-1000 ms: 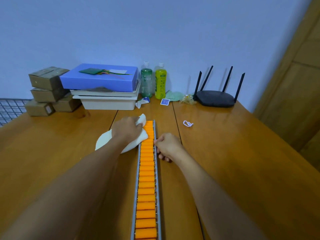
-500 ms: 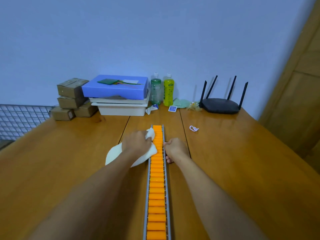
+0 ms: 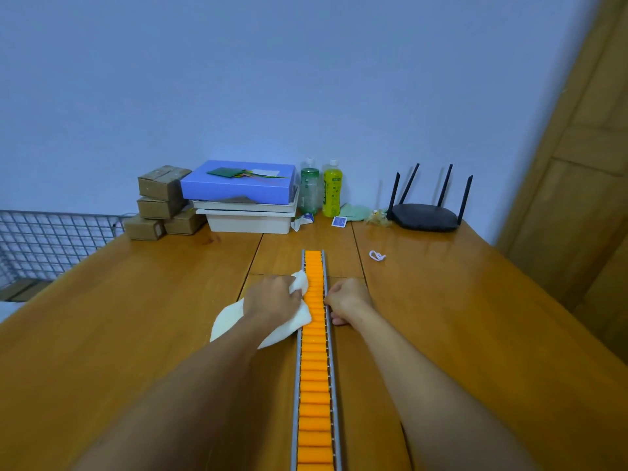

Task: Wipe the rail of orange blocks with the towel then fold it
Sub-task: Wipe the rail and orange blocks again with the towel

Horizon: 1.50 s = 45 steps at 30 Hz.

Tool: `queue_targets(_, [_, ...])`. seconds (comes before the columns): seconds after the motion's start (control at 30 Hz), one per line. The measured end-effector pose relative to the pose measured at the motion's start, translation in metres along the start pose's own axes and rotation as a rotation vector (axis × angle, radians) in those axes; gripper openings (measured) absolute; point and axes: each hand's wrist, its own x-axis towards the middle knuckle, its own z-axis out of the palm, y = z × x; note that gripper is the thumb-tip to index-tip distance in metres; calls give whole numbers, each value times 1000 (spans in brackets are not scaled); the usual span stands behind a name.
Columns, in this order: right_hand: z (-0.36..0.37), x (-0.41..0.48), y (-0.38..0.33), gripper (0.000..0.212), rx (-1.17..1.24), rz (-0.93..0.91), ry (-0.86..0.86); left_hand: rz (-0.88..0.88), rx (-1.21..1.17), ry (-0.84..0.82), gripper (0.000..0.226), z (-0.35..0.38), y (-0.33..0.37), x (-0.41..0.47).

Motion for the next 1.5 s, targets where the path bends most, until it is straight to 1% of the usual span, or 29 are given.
queue_targets(0.1, [1,-16,6,13,-23,3,-2,-17,15,-10,37,-5,1,-14])
queue_targets(0.37, [-1,-57,24,16,1,23,-21,50,24,-42,45,-19,3,-53])
queue_targets(0.53, [-2,-84,33,18,1,28,-31,77,36,-40,43,-26,6,-76])
queue_targets(0.73, [-3,-111,41,21,-23,27,-38,79,13,-40,45,-33,6,-104])
queue_targets(1.27, [1,-172,64,25,-49,-20,8,100,18,18,47,-48,12,-168])
queue_targets(1.5, [0,-203,72,20,-65,-31,34,87,25,20,48,-57,18,-200])
